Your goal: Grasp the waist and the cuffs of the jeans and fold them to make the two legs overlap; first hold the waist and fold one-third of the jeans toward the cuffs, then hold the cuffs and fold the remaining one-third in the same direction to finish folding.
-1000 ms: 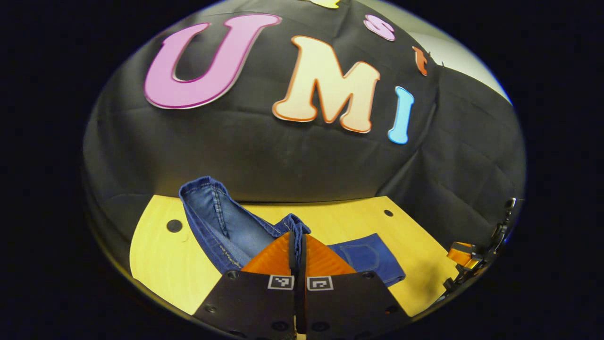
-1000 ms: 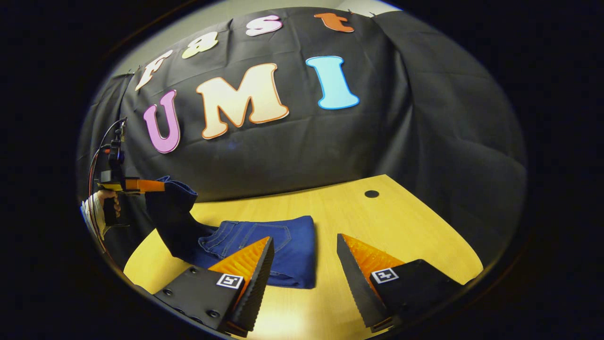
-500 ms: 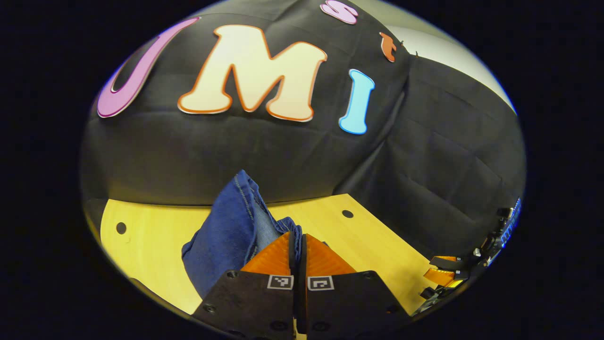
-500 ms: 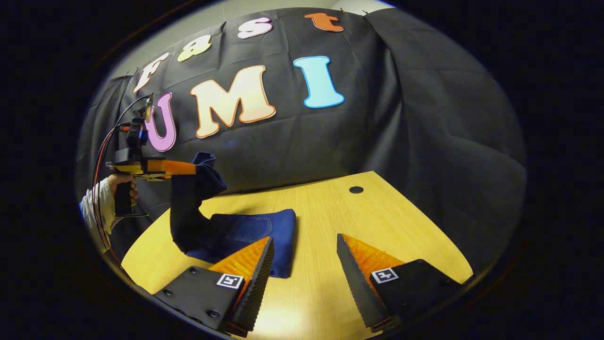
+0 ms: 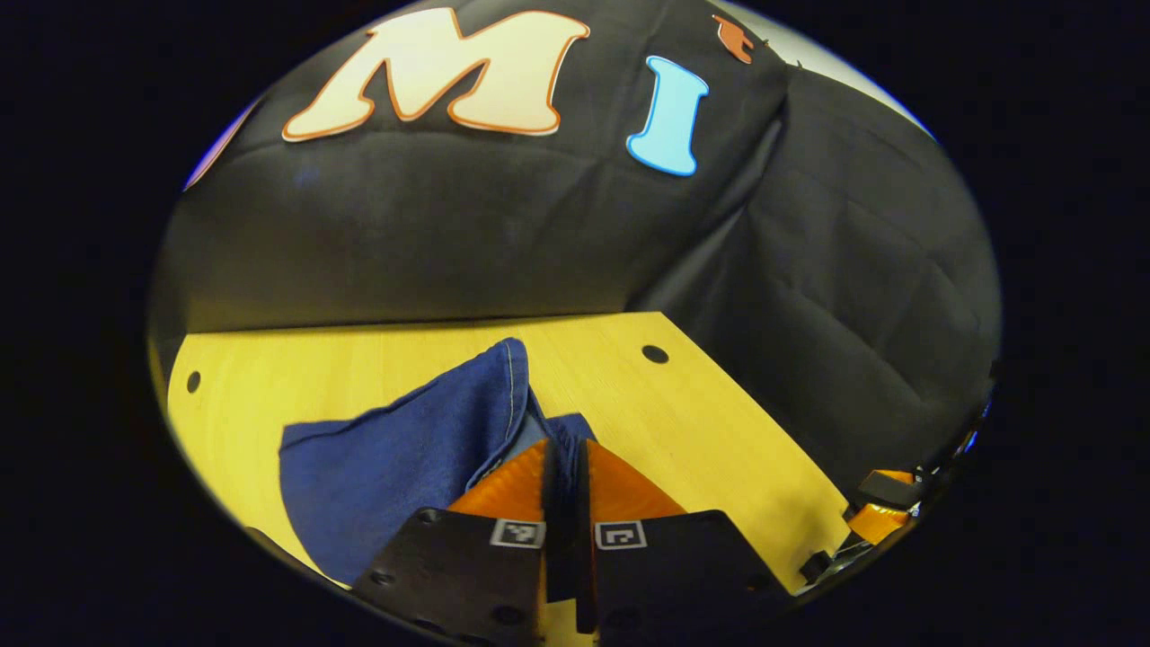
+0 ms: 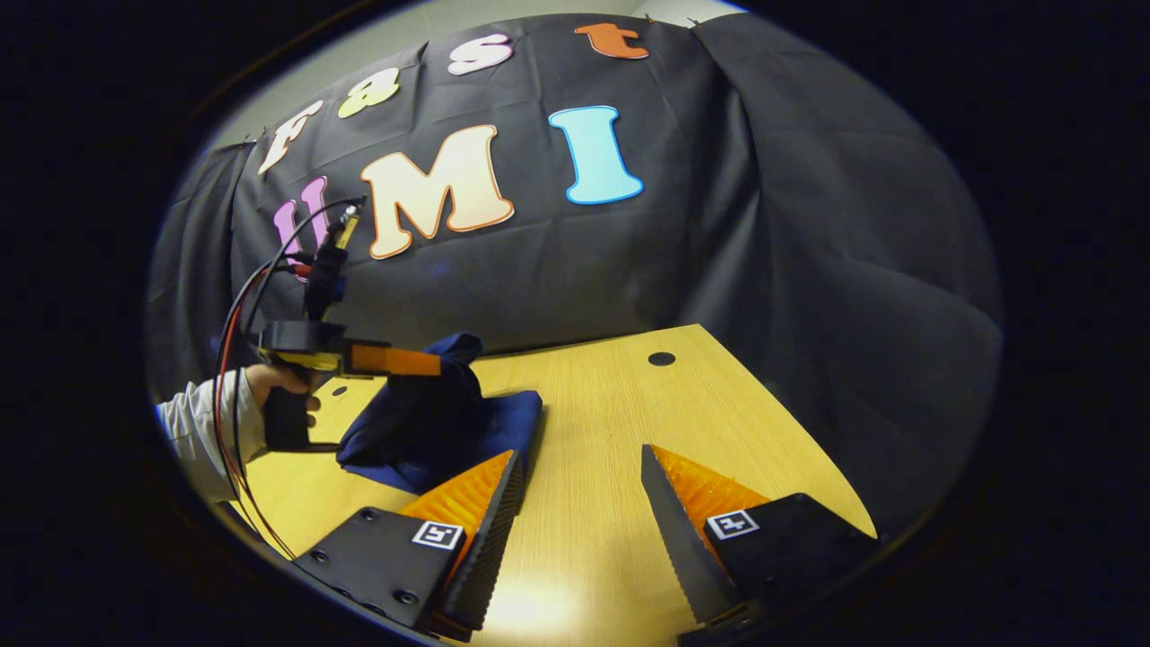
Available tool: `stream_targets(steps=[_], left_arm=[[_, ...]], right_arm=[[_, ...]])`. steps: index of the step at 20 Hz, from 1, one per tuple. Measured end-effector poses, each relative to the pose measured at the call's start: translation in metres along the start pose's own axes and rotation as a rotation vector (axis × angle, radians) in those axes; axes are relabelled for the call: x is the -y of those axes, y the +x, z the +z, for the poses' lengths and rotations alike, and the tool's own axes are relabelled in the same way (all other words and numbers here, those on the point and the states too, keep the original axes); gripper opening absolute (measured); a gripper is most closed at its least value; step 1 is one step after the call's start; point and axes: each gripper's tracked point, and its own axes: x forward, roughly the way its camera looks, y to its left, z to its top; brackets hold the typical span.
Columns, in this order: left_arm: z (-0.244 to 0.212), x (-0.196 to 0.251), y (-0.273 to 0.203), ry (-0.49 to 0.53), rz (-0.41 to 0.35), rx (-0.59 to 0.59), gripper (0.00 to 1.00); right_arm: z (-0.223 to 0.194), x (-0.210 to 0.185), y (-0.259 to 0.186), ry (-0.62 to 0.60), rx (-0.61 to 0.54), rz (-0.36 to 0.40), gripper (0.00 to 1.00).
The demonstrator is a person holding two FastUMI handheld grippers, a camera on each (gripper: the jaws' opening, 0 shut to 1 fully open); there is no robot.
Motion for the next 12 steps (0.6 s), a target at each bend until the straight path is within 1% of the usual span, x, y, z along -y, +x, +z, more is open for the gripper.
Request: stream_targets(steps=[1,2,4,6,8,9,10,11,12], left_arm=[[0.005,0.008,-0.011,-0.008,-0.003,0.026,0.21],[0.009,0.012,-0.025,-0.002,0.011,0.064,0.47],[0.027,0.014,-0.062,0.05,0.046,0.184,1.0],[0.042,0.006,-0.123,0.104,0.114,0.31,0.96],[0.055,-0.008,-0.18,0.157,0.198,0.412,0.95],[0.054,-0.014,-0.207,0.182,0.24,0.441,0.95],[0.053,-0.022,-0.23,0.2,0.279,0.466,0.95],[0.05,-0.025,-0.254,0.207,0.293,0.47,0.94],[0.046,-0.025,-0.275,0.197,0.299,0.481,0.94]], right_arm=[[0.003,-0.005,0.0,-0.002,0.003,0.015,0.83],[0.007,-0.013,0.001,-0.001,0.009,0.028,0.83],[0.027,-0.041,-0.006,-0.013,0.059,0.073,0.83],[0.053,-0.076,-0.016,-0.049,0.141,0.117,0.83],[0.08,-0.116,-0.034,-0.086,0.243,0.154,0.86],[0.092,-0.137,-0.045,-0.098,0.287,0.18,0.9],[0.1,-0.158,-0.058,-0.105,0.315,0.208,0.89],[0.106,-0.178,-0.066,-0.105,0.333,0.232,0.97],[0.111,-0.196,-0.079,-0.098,0.353,0.253,0.97]])
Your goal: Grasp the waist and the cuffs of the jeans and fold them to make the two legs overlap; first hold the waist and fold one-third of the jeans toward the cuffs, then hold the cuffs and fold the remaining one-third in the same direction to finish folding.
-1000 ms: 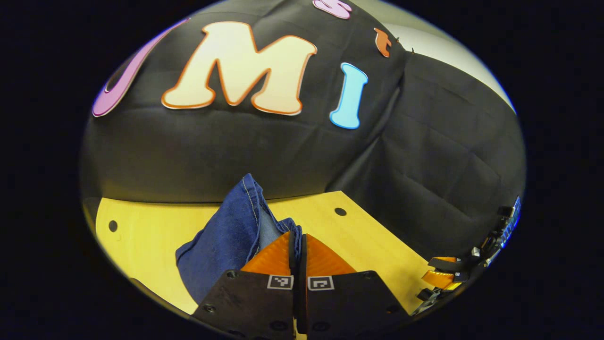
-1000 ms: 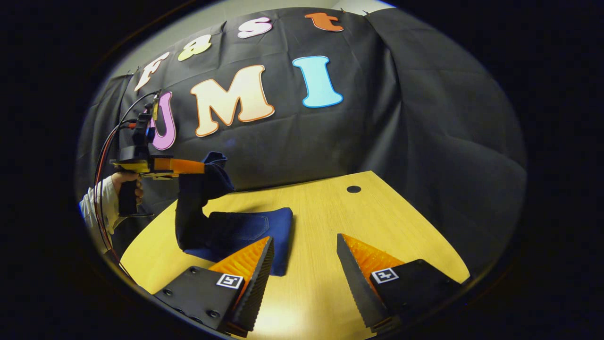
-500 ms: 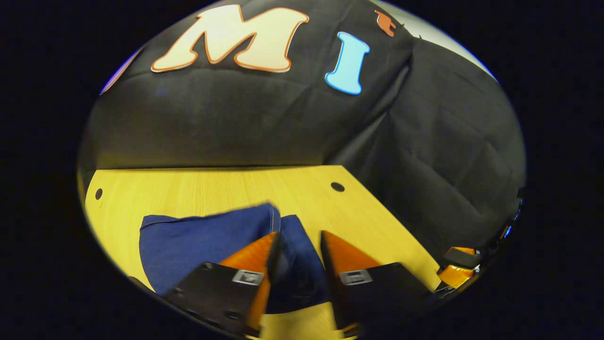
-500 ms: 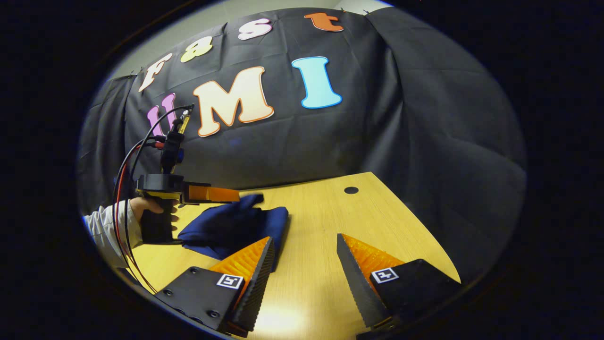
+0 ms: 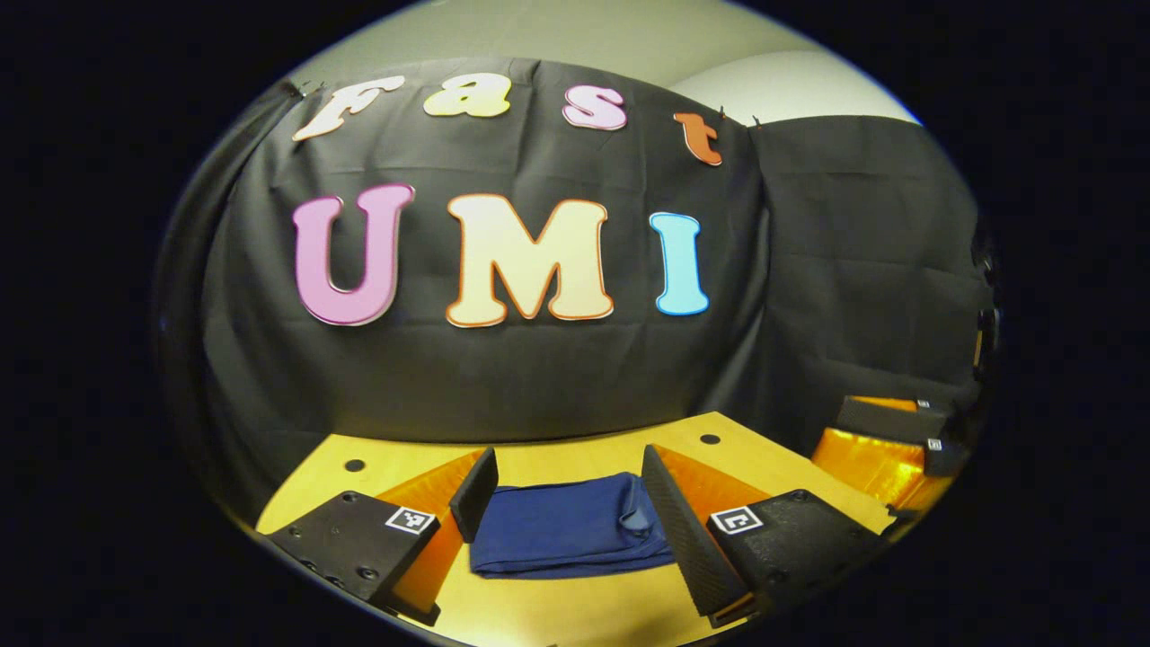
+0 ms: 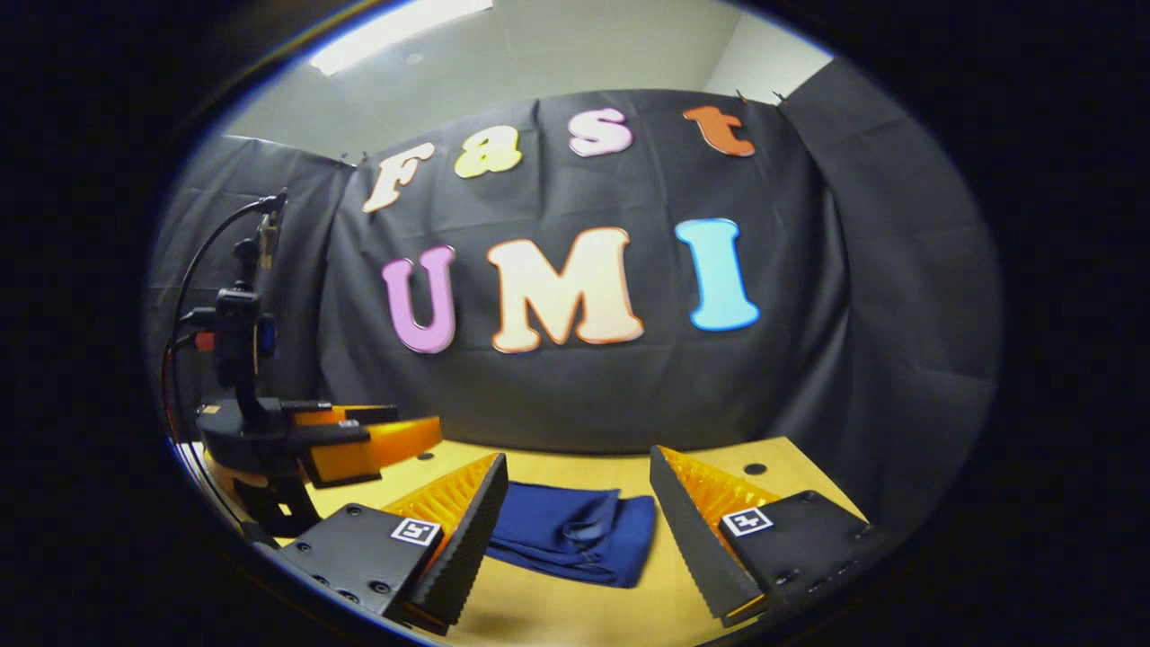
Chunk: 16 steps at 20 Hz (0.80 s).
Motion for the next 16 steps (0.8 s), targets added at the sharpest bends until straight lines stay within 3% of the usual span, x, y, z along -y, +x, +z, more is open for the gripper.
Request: stream_targets(steps=[3,6,10,16], left_arm=[[0.016,-0.02,-0.045,-0.039,0.026,0.032,0.95],[0.029,-0.028,-0.066,-0.007,0.056,0.078,0.95],[0.047,-0.022,-0.091,0.062,0.051,0.128,0.94],[0.057,-0.007,-0.102,0.071,0.016,0.155,0.94]], right_arm=[[0.028,-0.042,-0.009,0.005,0.073,0.032,0.96],[0.041,-0.077,-0.034,-0.016,0.103,0.059,0.99],[0.059,-0.091,-0.051,-0.014,0.154,0.062,1.0],[0.063,-0.089,-0.072,-0.002,0.15,0.054,1.0]])
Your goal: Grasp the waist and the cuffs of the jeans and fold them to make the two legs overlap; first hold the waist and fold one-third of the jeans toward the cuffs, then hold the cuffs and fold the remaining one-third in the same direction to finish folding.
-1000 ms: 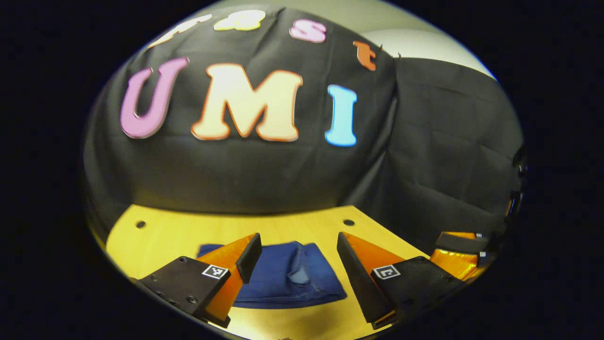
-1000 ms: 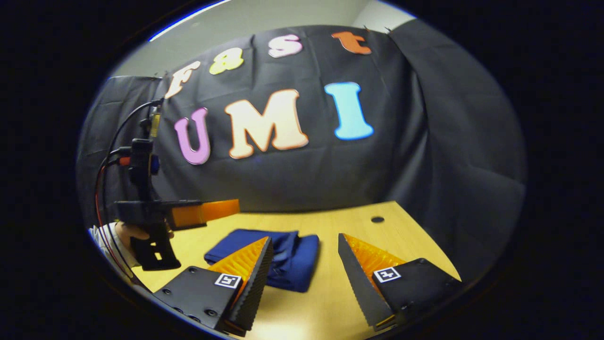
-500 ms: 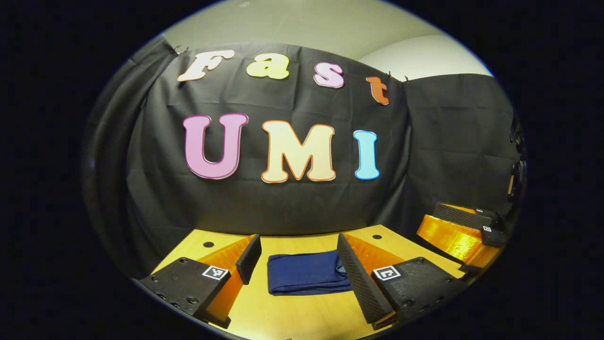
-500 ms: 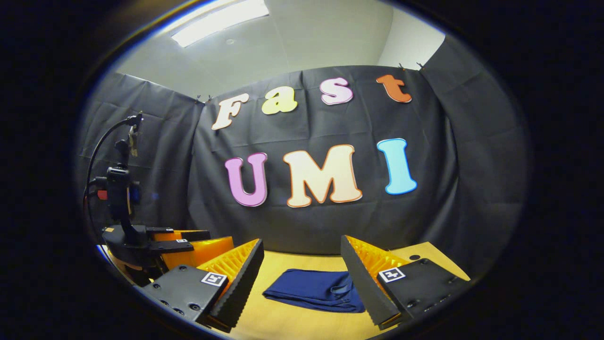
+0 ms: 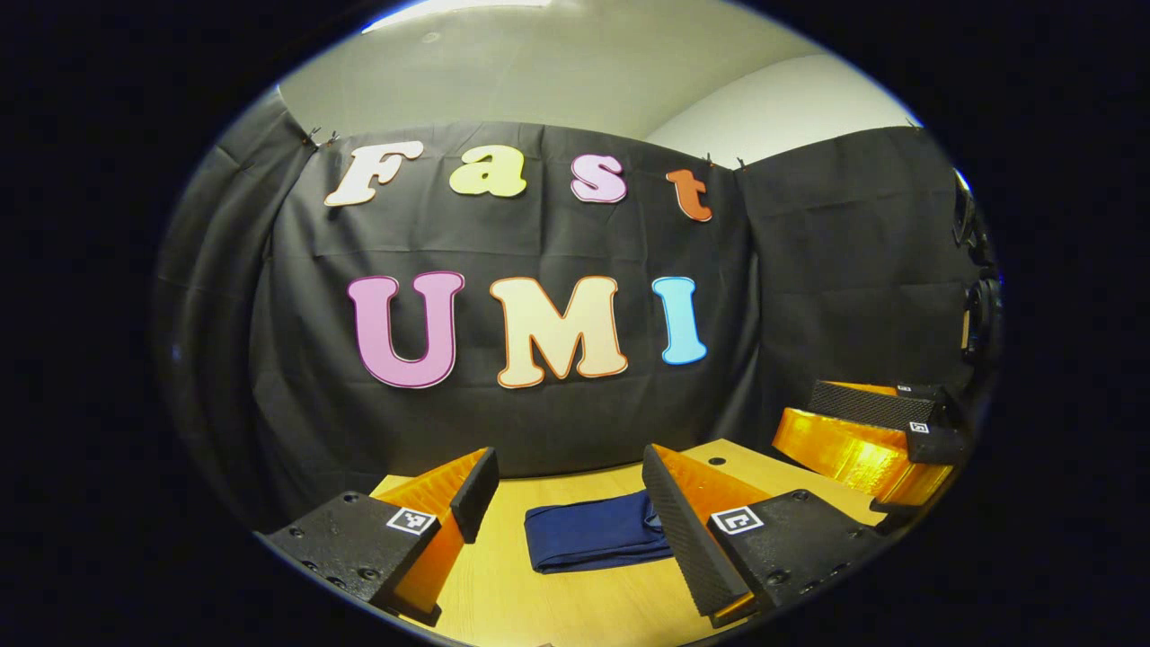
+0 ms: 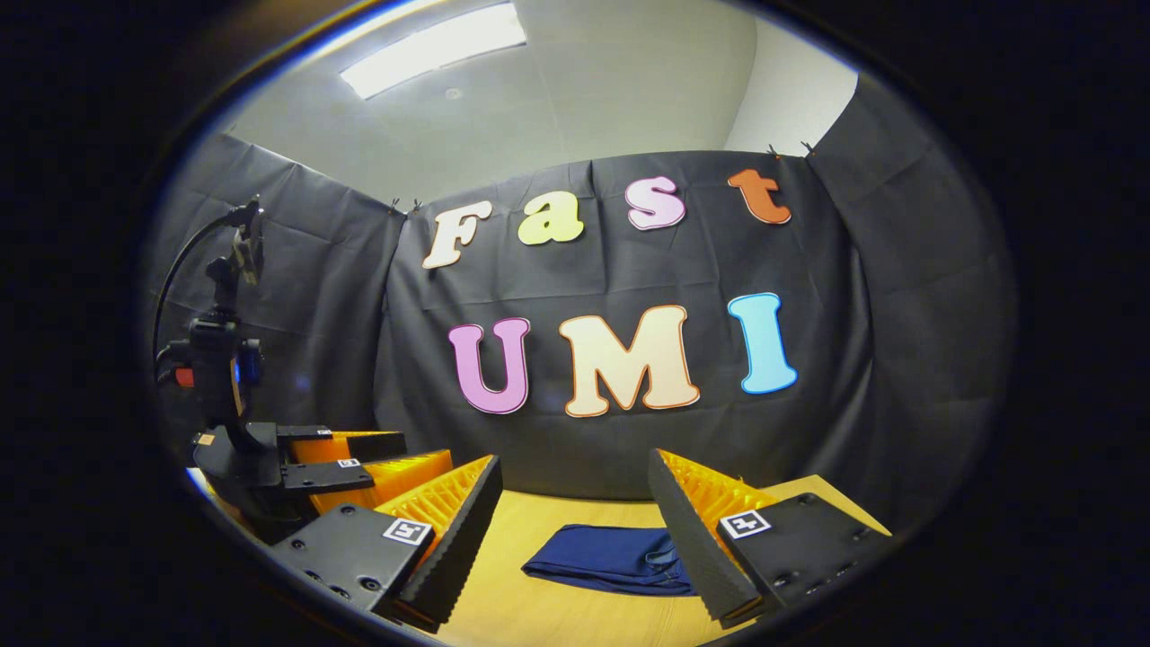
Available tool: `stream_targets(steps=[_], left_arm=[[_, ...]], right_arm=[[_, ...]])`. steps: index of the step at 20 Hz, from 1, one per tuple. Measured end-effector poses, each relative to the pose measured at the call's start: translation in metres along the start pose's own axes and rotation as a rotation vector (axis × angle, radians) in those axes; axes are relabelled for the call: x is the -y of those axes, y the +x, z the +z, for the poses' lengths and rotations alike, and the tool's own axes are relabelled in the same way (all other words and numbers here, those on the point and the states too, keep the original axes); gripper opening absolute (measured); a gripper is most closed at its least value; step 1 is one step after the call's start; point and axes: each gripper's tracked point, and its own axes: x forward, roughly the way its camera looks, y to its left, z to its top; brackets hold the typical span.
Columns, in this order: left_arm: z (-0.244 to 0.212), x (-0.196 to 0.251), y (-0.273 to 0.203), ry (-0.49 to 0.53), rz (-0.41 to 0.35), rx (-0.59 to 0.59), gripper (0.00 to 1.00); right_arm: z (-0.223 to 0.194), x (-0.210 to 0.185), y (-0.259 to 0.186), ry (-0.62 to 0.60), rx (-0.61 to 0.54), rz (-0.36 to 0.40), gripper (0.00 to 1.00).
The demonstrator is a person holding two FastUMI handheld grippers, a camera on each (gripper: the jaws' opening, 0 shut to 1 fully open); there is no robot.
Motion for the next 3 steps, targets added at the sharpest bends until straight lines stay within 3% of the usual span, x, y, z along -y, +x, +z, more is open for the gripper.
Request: stream_targets(steps=[3], left_arm=[[-0.0034,0.0053,-0.0039,-0.02,0.0,-0.009,0.95]], right_arm=[[0.0055,0.0022,-0.0077,-0.007,0.009,-0.005,0.99]])
